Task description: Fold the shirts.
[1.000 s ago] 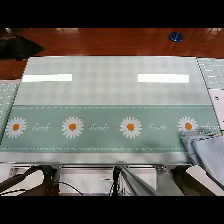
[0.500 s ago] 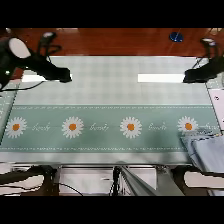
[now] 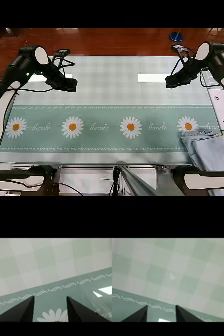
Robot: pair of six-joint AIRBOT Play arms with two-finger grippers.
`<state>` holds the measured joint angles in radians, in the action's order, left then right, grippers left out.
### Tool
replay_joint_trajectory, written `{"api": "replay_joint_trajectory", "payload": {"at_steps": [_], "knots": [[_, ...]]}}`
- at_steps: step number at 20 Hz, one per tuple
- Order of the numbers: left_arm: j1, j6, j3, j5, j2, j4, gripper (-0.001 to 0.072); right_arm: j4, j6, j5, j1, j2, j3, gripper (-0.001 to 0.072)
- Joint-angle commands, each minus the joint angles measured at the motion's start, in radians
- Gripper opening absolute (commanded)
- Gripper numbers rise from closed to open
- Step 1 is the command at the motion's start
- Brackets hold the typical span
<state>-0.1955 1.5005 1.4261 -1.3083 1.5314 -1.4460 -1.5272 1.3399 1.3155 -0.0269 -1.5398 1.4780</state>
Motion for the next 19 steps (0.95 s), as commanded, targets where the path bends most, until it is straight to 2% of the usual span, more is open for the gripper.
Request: {"api": "replay_joint_trajectory", "payload": {"at_steps": [1,19], "knots": [[-0.002,0.005,0.001,-0.002,0.004,-0.005,0.0484,-0.001,0.002,0.002,-0.007,-0.001,0.001,0.0413],[-0.002,0.005,0.001,-0.002,0.081,-0.005,0.0483,-0.001,0.002,0.002,-0.007,-0.001,0.001,0.0413]]}}
